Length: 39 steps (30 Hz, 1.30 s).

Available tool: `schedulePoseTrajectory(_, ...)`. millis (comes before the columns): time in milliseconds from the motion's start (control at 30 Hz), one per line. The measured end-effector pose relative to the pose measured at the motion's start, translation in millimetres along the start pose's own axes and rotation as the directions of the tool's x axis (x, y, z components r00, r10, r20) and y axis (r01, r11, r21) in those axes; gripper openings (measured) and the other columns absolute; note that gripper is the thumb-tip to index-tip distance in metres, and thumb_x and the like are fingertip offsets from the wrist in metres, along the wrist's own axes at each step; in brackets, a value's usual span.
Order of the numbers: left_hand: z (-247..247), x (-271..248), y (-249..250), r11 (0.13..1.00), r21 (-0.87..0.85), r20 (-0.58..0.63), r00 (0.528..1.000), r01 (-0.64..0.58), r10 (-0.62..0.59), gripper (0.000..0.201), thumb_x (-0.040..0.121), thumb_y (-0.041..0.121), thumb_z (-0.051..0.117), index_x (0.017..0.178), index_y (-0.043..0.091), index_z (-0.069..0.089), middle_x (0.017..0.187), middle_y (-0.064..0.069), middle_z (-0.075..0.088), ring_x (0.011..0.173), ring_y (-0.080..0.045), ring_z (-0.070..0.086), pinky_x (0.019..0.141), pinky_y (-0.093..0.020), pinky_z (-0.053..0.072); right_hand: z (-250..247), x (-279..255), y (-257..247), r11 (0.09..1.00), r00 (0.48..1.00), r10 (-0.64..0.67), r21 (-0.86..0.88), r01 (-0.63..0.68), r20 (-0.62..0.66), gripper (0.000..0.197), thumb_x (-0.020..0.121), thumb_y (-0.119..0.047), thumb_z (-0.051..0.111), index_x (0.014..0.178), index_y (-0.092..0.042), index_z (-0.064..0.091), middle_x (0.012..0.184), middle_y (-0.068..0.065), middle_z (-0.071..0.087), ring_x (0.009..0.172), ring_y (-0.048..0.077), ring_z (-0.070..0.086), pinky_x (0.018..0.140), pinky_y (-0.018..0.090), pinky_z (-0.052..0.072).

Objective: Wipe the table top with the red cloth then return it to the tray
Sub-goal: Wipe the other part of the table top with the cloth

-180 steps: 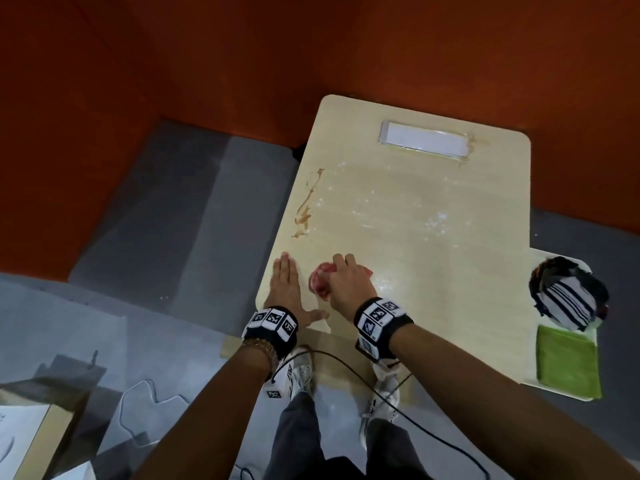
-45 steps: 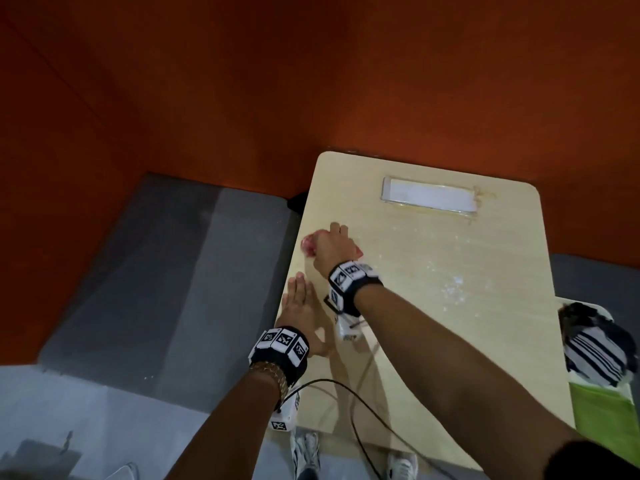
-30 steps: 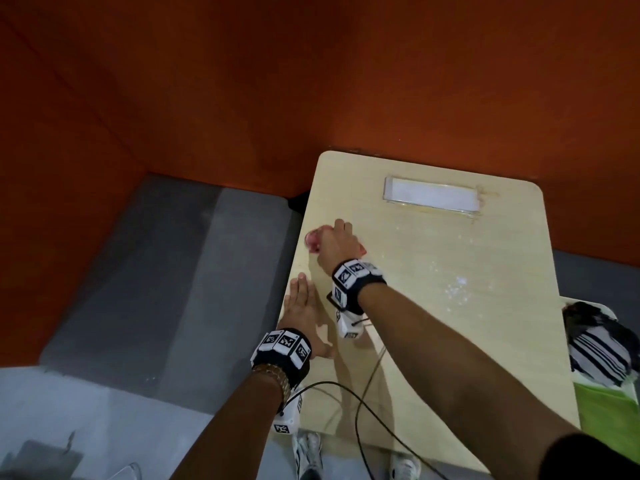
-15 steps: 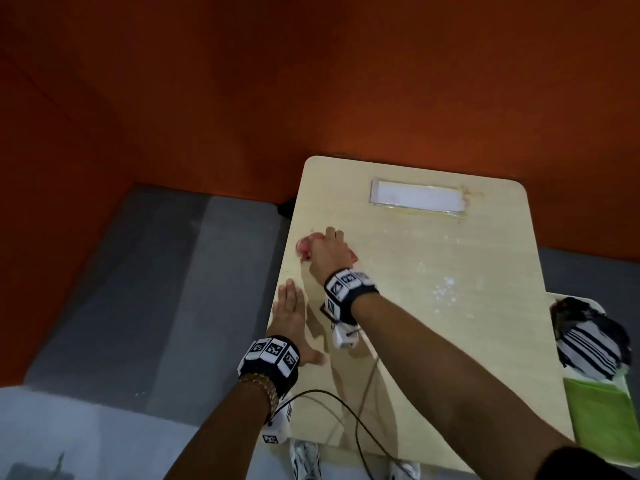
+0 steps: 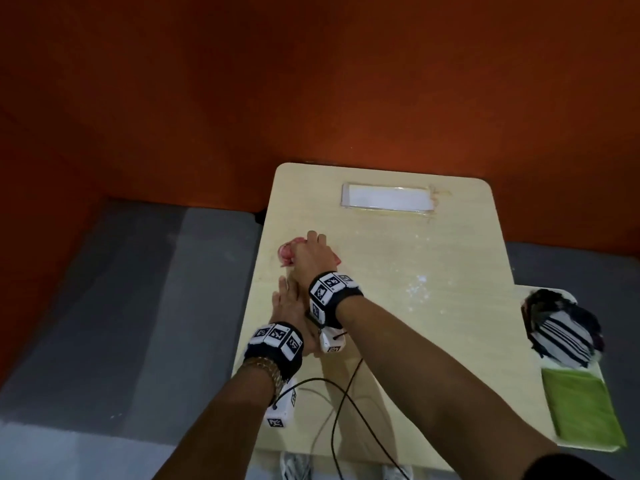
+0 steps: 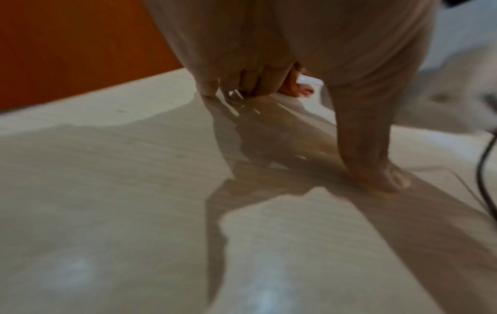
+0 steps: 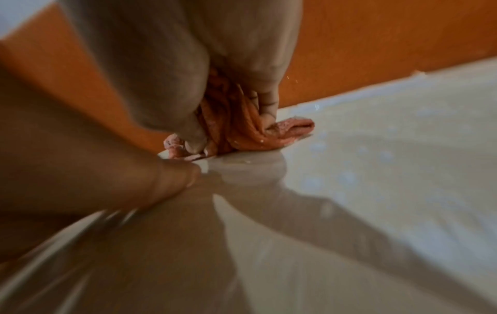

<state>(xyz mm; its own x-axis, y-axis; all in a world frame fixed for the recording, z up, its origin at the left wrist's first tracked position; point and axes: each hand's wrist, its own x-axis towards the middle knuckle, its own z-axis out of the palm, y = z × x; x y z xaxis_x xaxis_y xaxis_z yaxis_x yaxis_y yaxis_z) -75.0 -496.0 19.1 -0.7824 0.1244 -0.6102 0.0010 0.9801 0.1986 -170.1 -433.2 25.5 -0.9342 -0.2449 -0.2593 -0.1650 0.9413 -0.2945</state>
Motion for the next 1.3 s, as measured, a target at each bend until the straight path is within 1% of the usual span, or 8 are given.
schedulePoseTrajectory(100, -4.1, 10.9, 10.8, 0.991, 0.129, 0.035, 0.998, -0.047, 0.043, 0.135, 0.056, 0.079, 0.063, 0.149, 0.028, -0.02, 0.155, -0.012, -0.028, 0.141, -0.039, -0.026, 0.117, -0.057, -0.007, -13.0, 18.3, 12.6, 0.999, 1.0, 0.031, 0.013, -0.03, -0.007, 0.041, 0.082, -0.012, 0.063, 0.123, -0.007, 0.058, 0.128, 0.016, 0.046, 0.122, 0.035, 0.041, 0.091, 0.046, 0.049)
schedulePoseTrajectory(267, -5.0, 15.6, 7.3, 0.997, 0.06, 0.01, 0.999, -0.05, 0.049, 0.143, 0.049, 0.072, 0.073, 0.15, 0.027, -0.018, 0.154, -0.009, -0.031, 0.143, -0.036, -0.024, 0.116, -0.059, -0.005, -12.8, 12.3, 20.1, 0.998, 0.998, 0.061, 0.012, -0.061, -0.013, 0.04, 0.085, -0.022, 0.066, 0.123, -0.009, 0.059, 0.129, 0.014, 0.046, 0.122, 0.034, 0.041, 0.09, 0.044, 0.049)
schedulePoseTrajectory(400, -3.3, 17.4, 10.4, 0.999, 0.034, 0.005, 1.0, -0.007, 0.006, 0.138, 0.058, 0.062, 0.075, 0.149, 0.023, -0.021, 0.153, -0.008, -0.032, 0.143, -0.034, -0.024, 0.117, -0.058, -0.004, 3.9, -16.5, 36.9, 1.0, 0.999, 0.009, -0.011, -0.008, 0.038, 0.035, 0.092, -0.022, 0.05, 0.125, -0.014, 0.057, 0.128, 0.013, 0.047, 0.12, 0.033, 0.041, 0.092, 0.045, 0.048)
schedulePoseTrajectory(600, 0.2, 21.2, 8.5, 0.997, 0.058, 0.018, 0.999, -0.05, 0.049, 0.148, 0.041, 0.078, 0.072, 0.149, 0.031, -0.018, 0.156, -0.007, -0.027, 0.142, -0.035, -0.026, 0.116, -0.06, -0.005, -13.2, 13.8, 18.3, 0.997, 0.998, -0.064, -0.032, 0.064, 0.019, 0.032, 0.084, -0.015, 0.059, 0.116, -0.014, 0.064, 0.125, 0.011, 0.048, 0.12, 0.034, 0.041, 0.09, 0.046, 0.047)
schedulePoseTrajectory(733, -0.4, 18.9, 3.9, 0.999, 0.019, -0.015, 0.999, -0.051, 0.051, 0.153, 0.043, 0.073, 0.076, 0.149, 0.022, -0.021, 0.154, -0.007, -0.031, 0.143, -0.031, -0.026, 0.118, -0.056, -0.004, -16.6, 28.9, 21.6, 0.997, 0.999, -0.045, -0.062, 0.045, 0.006, 0.036, 0.084, -0.005, 0.058, 0.119, -0.013, 0.064, 0.125, 0.012, 0.048, 0.12, 0.035, 0.042, 0.092, 0.047, 0.048)
schedulePoseTrajectory(867, -4.1, 12.2, 5.4, 1.0, 0.004, -0.002, 1.0, -0.018, 0.018, 0.152, 0.051, 0.066, 0.078, 0.146, 0.011, -0.027, 0.153, -0.006, -0.034, 0.143, -0.025, -0.028, 0.118, -0.048, -0.008, -19.2, 28.1, 41.0, 1.0, 1.0, 0.021, -0.022, -0.021, -0.02, 0.037, 0.086, -0.007, 0.054, 0.121, -0.017, 0.063, 0.125, 0.012, 0.047, 0.121, 0.035, 0.042, 0.091, 0.047, 0.048)
schedulePoseTrajectory(967, -2.1, 7.7, 4.1, 1.0, -0.007, 0.006, 1.0, -0.014, 0.014, 0.15, 0.054, 0.067, 0.077, 0.146, 0.01, -0.027, 0.152, -0.005, -0.036, 0.143, -0.023, -0.029, 0.119, -0.046, -0.008, -22.2, 26.5, 54.6, 0.999, 0.998, 0.052, 0.013, -0.052, -0.026, 0.038, 0.087, -0.008, 0.051, 0.12, -0.022, 0.064, 0.122, 0.01, 0.048, 0.119, 0.035, 0.043, 0.088, 0.048, 0.049)
schedulePoseTrajectory(1300, 2.5, -11.1, 7.8, 0.999, -0.035, -0.036, 0.999, -0.014, 0.013, 0.134, 0.067, 0.063, 0.072, 0.148, 0.01, -0.021, 0.154, -0.004, -0.03, 0.145, -0.02, -0.021, 0.122, -0.042, 0.001, -37.2, 12.8, 109.3, 0.976, 0.976, 0.208, 0.073, -0.203, -0.064, 0.033, 0.086, -0.01, 0.055, 0.114, -0.023, 0.067, 0.117, 0.01, 0.048, 0.117, 0.034, 0.044, 0.088, 0.048, 0.048)
